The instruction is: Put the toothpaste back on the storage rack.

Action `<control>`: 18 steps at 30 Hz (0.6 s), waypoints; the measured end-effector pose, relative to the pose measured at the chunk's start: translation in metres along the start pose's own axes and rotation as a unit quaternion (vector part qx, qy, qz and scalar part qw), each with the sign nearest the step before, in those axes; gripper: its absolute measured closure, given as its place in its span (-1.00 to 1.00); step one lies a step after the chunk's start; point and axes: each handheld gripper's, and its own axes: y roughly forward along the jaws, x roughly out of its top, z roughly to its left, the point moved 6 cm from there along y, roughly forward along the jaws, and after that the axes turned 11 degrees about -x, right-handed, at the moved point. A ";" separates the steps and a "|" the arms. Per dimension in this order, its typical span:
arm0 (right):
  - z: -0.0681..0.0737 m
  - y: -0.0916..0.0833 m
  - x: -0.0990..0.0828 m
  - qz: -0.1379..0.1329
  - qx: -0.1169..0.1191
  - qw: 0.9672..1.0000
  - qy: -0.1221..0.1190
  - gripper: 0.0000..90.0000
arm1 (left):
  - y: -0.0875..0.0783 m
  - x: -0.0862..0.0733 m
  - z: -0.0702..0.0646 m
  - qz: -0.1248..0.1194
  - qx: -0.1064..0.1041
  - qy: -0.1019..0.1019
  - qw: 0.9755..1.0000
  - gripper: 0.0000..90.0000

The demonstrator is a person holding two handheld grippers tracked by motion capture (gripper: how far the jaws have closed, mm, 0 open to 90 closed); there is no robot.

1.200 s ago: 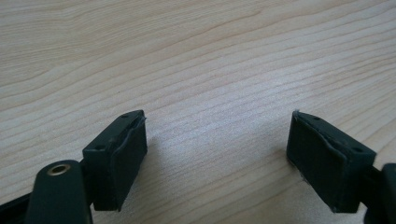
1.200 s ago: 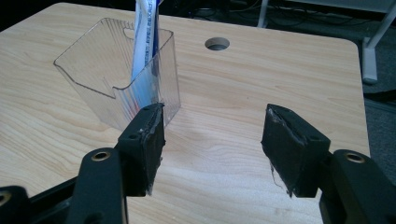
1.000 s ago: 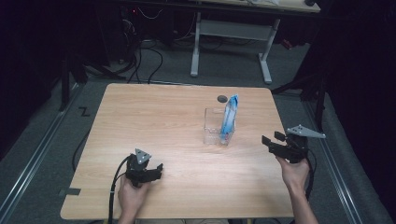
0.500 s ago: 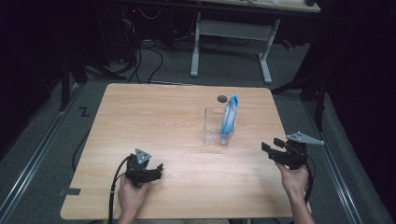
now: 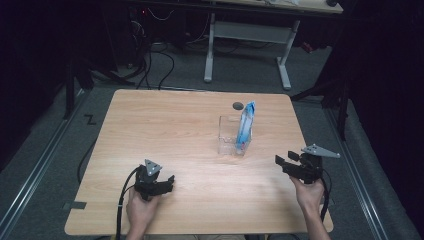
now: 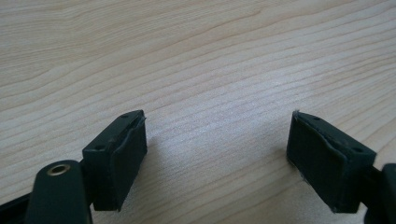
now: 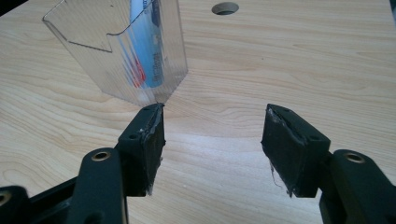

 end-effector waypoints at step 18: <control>0.011 0.016 -0.018 0.025 0.008 1.000 -0.003 -0.13 | 0.000 0.000 0.000 0.000 0.000 0.001 1.000 -0.55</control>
